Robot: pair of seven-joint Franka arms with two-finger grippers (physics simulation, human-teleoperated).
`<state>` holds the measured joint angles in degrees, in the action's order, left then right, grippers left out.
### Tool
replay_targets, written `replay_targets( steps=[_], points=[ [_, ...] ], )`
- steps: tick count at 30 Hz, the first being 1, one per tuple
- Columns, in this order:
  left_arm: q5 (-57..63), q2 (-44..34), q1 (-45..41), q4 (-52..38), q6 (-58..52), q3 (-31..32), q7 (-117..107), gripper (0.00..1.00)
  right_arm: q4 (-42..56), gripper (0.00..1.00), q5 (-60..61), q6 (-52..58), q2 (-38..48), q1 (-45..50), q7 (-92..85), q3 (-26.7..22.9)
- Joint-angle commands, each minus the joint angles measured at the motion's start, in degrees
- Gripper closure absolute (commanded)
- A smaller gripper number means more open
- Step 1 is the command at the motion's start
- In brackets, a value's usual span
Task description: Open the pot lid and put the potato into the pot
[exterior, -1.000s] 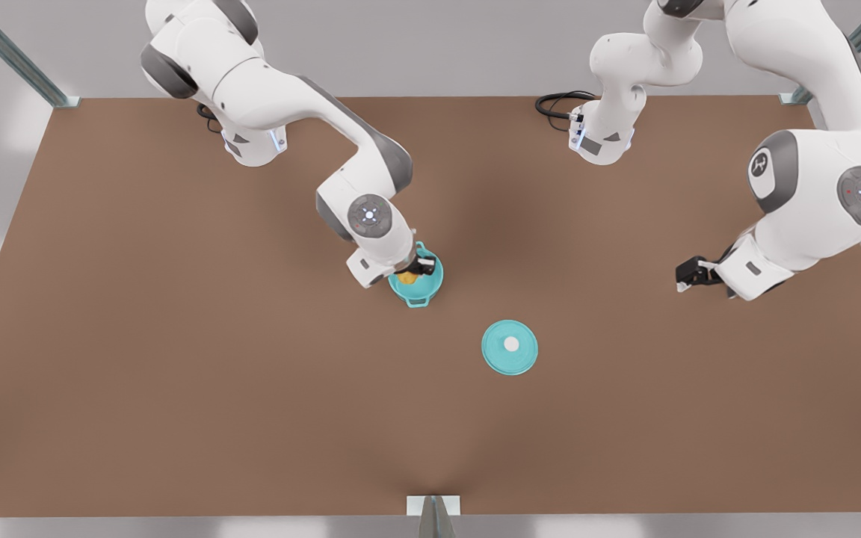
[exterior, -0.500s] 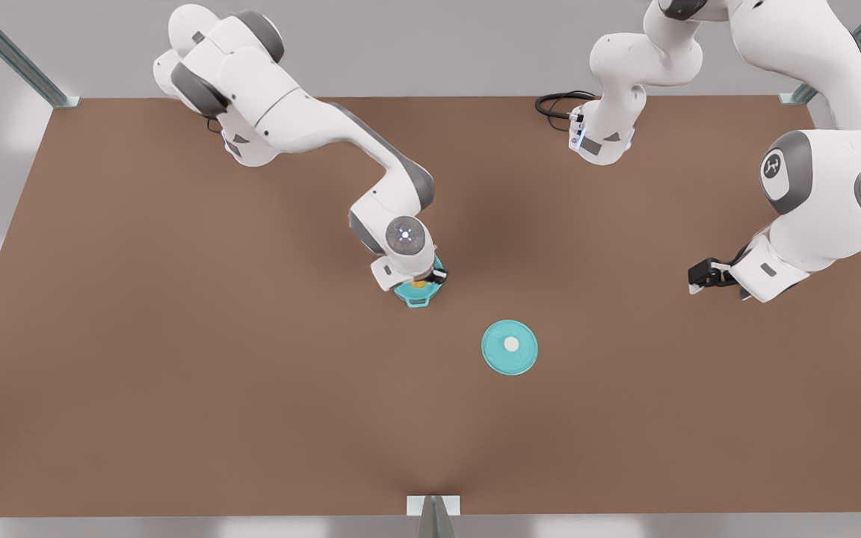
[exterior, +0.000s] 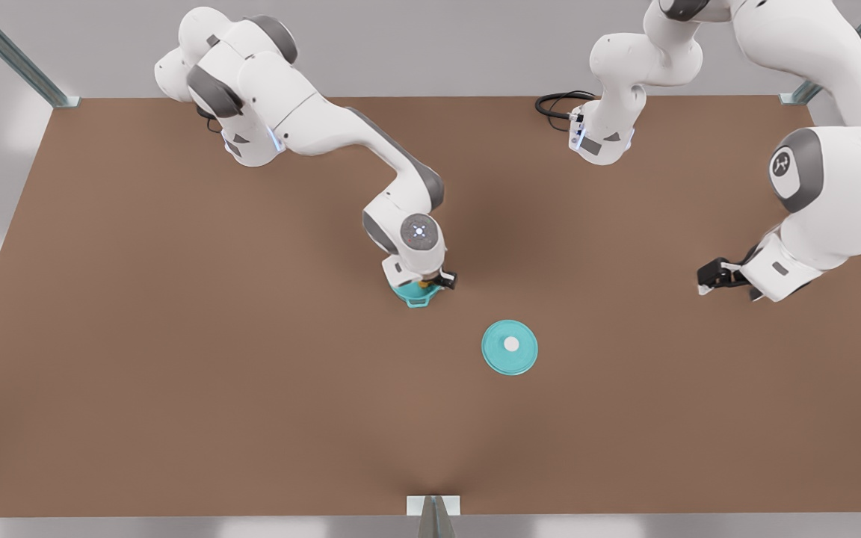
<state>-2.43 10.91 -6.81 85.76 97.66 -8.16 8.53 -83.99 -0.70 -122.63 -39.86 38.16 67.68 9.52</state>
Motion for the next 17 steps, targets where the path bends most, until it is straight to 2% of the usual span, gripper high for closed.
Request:
replay_targets(
  steps=[1, 4, 5, 7, 10, 11, 17],
  points=[
    [-0.1, 0.3, 0.0, -0.2, -0.2, -0.1, 1.6, 0.0, 0.1, 0.0, 0.2, 2.5, 2.9, -0.4, 5.4, -0.3],
    [-2.2, 0.9, -0.2, -0.7, 0.0, 0.2, 1.1, 0.0, 0.0, 0.0, 1.4, 11.7, 10.9, -4.6, 4.7, -1.1],
    [-3.2, 1.0, 0.0, -1.6, 0.3, -0.2, 1.8, 0.0, -0.5, 0.0, 1.3, 16.7, 13.6, -9.0, 0.9, -0.8],
    [-6.4, 2.2, 1.4, -3.5, 0.2, -0.1, 1.6, 0.0, -1.5, 0.0, 0.4, 29.9, 18.2, -22.0, -21.3, -0.8],
    [-7.3, 3.9, 1.7, -4.1, 0.5, -0.1, 1.7, 0.0, -0.7, 0.0, -4.8, 32.5, 20.8, -41.6, -57.9, -0.8],
    [-7.3, 4.0, 1.8, -4.2, 0.6, -0.1, 1.7, 0.0, 0.4, 0.0, -4.8, 32.5, 20.7, -44.1, -62.7, -1.0],
    [-7.2, 4.1, 1.4, -4.2, 0.6, 0.2, 1.6, 0.0, 0.4, 0.0, -4.0, 31.9, 20.3, -43.6, -60.2, -0.6]
  ],
)
